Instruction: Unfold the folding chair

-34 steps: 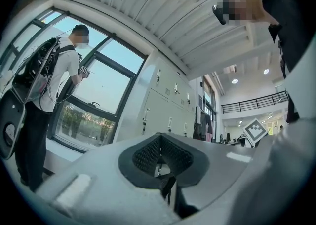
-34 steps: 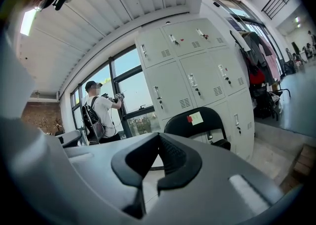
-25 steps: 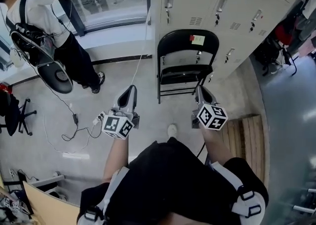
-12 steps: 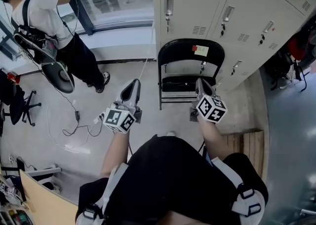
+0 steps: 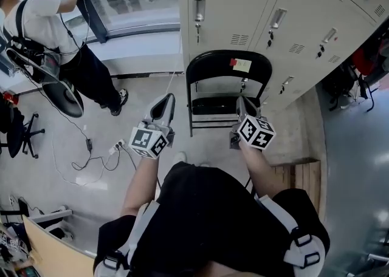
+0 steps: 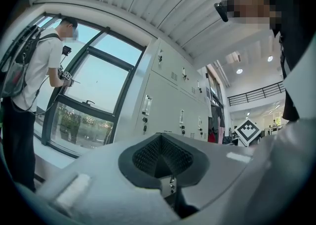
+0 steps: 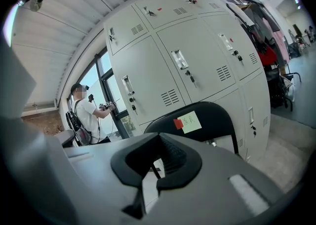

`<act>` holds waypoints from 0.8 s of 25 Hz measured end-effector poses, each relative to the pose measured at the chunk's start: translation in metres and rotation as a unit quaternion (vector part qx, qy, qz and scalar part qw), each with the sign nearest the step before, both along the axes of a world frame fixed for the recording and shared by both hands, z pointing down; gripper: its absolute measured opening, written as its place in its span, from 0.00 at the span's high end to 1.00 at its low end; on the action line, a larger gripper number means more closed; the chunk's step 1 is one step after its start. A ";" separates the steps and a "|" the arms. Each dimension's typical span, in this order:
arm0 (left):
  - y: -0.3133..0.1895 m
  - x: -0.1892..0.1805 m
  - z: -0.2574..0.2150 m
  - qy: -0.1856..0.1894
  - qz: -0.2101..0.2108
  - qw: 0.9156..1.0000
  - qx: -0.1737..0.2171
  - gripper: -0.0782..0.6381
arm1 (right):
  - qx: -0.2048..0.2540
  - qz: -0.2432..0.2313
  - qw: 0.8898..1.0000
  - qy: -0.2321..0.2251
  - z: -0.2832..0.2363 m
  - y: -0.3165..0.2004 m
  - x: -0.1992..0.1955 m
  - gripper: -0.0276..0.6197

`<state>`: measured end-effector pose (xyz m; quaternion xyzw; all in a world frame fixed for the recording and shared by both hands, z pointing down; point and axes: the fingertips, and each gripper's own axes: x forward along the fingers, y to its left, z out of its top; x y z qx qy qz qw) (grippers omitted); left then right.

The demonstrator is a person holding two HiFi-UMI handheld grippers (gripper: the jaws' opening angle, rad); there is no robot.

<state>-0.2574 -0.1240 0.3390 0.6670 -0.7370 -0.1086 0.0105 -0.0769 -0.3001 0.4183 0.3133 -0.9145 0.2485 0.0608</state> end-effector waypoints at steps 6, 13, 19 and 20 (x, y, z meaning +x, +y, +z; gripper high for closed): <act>-0.032 -0.028 0.007 -0.002 0.024 1.000 -0.012 0.88 | -0.005 0.019 1.000 0.017 0.006 -0.011 -0.023 0.95; -0.076 -0.047 0.034 -0.009 0.070 0.996 -0.056 0.76 | -0.031 0.067 0.997 0.039 0.031 -0.024 -0.028 0.95; -0.110 -0.062 0.066 -0.018 0.110 0.988 -0.108 0.66 | -0.052 0.103 0.992 0.058 0.059 -0.033 -0.034 0.95; -0.114 -0.062 0.072 -0.019 0.116 0.986 -0.115 0.65 | -0.055 0.109 0.990 0.063 0.065 -0.034 -0.033 0.95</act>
